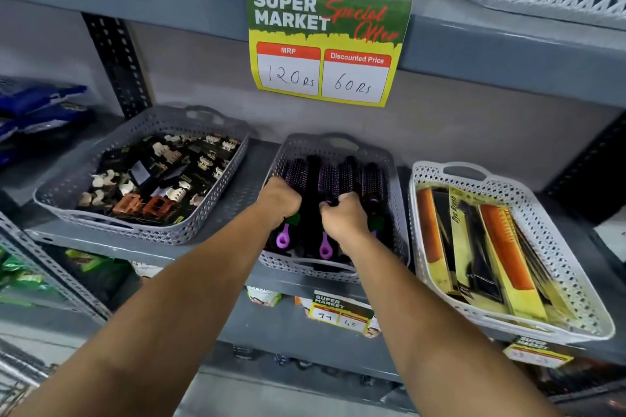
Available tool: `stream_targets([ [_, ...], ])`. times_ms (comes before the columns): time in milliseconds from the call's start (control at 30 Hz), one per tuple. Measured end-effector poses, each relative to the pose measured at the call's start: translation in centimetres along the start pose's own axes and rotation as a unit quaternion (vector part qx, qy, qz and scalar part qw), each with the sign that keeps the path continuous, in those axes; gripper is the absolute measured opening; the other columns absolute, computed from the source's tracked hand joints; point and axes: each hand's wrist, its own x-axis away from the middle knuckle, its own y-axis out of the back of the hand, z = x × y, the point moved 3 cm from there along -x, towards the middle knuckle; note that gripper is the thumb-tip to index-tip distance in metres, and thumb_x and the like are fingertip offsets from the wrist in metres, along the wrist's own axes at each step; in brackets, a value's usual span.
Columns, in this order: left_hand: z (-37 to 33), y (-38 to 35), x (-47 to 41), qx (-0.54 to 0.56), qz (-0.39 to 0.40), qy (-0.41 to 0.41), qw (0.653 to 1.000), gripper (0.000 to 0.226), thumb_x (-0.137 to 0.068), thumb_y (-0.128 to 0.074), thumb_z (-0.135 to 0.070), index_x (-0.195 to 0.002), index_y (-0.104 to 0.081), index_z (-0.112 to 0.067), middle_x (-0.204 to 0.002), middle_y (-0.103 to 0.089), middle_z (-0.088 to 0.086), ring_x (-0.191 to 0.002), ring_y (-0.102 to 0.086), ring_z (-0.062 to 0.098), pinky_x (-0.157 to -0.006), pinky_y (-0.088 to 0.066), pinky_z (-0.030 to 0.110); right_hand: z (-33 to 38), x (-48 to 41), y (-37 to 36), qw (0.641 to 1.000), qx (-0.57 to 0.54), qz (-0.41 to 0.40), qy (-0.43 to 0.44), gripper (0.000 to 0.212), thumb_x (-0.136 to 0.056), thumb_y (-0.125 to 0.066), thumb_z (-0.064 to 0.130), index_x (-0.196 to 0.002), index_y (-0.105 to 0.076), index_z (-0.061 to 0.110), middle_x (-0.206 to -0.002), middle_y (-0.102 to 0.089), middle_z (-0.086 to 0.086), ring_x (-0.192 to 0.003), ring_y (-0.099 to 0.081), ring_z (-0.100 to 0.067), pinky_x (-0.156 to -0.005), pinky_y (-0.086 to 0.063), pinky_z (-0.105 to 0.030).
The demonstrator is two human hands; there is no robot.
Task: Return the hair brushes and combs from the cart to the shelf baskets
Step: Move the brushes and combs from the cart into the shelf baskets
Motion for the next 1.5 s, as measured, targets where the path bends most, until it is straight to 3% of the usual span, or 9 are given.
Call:
stream_targets([
  [233,0.0,-0.5,0.4,-0.063,-0.023,-0.020,0.998,0.023,-0.079,-0.053,0.001,-0.099,-0.062,0.006,-0.106,-0.067,0.026,-0.098,-0.065,0.038,-0.074,-0.051,0.036,0.4,1.4,0.5,0.975,0.211,-0.064,0.032,0.042,-0.088,-0.052,0.043,-0.115,-0.050,0.011,-0.126,-0.049,-0.018,-0.103,-0.058,-0.038,-0.070,-0.048,-0.038],
  [500,-0.1,-0.5,1.7,-0.168,-0.034,-0.058,0.984,0.025,-0.079,-0.051,0.000,-0.102,-0.061,0.003,-0.112,-0.065,0.026,-0.106,-0.061,0.039,-0.086,-0.051,0.038,0.0,1.6,0.7,0.983,0.180,-0.029,0.023,0.050,-0.091,-0.049,0.048,-0.119,-0.047,0.006,-0.124,-0.056,-0.020,-0.104,-0.059,-0.038,-0.072,-0.048,-0.037],
  [667,-0.3,0.4,2.5,-0.163,-0.030,-0.074,0.983,0.020,-0.078,-0.048,0.004,-0.094,-0.060,0.002,-0.105,-0.066,0.024,-0.102,-0.062,0.038,-0.076,-0.049,0.035,-0.2,2.1,1.3,0.985,0.168,-0.011,0.033,0.049,-0.092,-0.049,0.043,-0.123,-0.044,0.005,-0.124,-0.055,-0.020,-0.105,-0.058,-0.038,-0.071,-0.046,-0.037],
  [800,-0.2,1.9,3.0,-0.114,-0.042,-0.069,0.990,0.012,-0.078,-0.049,0.002,-0.084,-0.058,-0.001,-0.091,-0.064,0.021,-0.094,-0.063,0.037,-0.070,-0.046,0.032,0.0,3.2,2.1,0.986,0.159,-0.026,0.043,0.051,-0.094,-0.047,0.042,-0.130,-0.040,0.007,-0.131,-0.048,-0.020,-0.111,-0.054,-0.039,-0.082,-0.049,-0.043],
  [1033,0.8,8.3,5.1,0.047,-0.101,-0.089,0.990,0.019,-0.081,-0.049,-0.001,-0.082,-0.068,0.003,-0.079,-0.062,0.018,-0.075,-0.056,0.027,-0.071,-0.048,0.032,2.5,5.8,3.1,0.950,0.221,-0.089,0.202,0.047,-0.094,-0.047,0.041,-0.133,-0.045,0.016,-0.132,-0.049,-0.015,-0.116,-0.050,-0.036,-0.084,-0.045,-0.047],
  [1133,2.7,12.5,7.5,0.070,-0.150,-0.090,0.982,0.019,-0.081,-0.053,-0.004,-0.068,-0.063,-0.015,-0.082,-0.065,0.011,-0.082,-0.060,0.029,-0.082,-0.054,0.041,2.8,7.0,2.6,0.948,0.224,-0.073,0.214,0.043,-0.092,-0.050,0.038,-0.130,-0.048,0.017,-0.133,-0.049,-0.014,-0.116,-0.050,-0.037,-0.085,-0.045,-0.046],
  [1267,7.4,17.2,11.4,0.093,-0.200,-0.057,0.974,0.022,-0.087,-0.052,-0.006,-0.067,-0.050,-0.015,-0.075,-0.053,0.009,-0.075,-0.052,0.022,-0.067,-0.044,0.035,3.4,9.7,1.0,0.917,0.239,-0.068,0.312,0.039,-0.088,-0.057,0.032,-0.123,-0.057,0.016,-0.129,-0.054,-0.015,-0.115,-0.052,-0.038,-0.090,-0.045,-0.045],
  [1433,16.3,22.2,19.0,0.079,-0.306,0.005,0.949,0.030,-0.084,-0.053,-0.015,-0.055,-0.050,-0.012,-0.055,-0.045,0.007,-0.060,-0.044,0.019,-0.057,-0.034,0.030,4.8,16.3,-5.6,0.853,0.213,0.050,0.474,0.040,-0.088,-0.057,0.029,-0.124,-0.058,0.011,-0.131,-0.053,-0.014,-0.121,-0.049,-0.034,-0.101,-0.039,-0.046],
  [1500,19.8,23.4,22.3,0.097,-0.337,0.044,0.935,0.021,-0.085,-0.053,-0.015,-0.065,-0.058,-0.011,-0.060,-0.047,0.010,-0.062,-0.043,0.019,-0.057,-0.033,0.029,4.8,19.4,-9.0,0.833,0.198,0.112,0.504,0.039,-0.089,-0.056,0.028,-0.125,-0.057,0.010,-0.132,-0.052,-0.012,-0.122,-0.047,-0.033,-0.102,-0.037,-0.045],
])
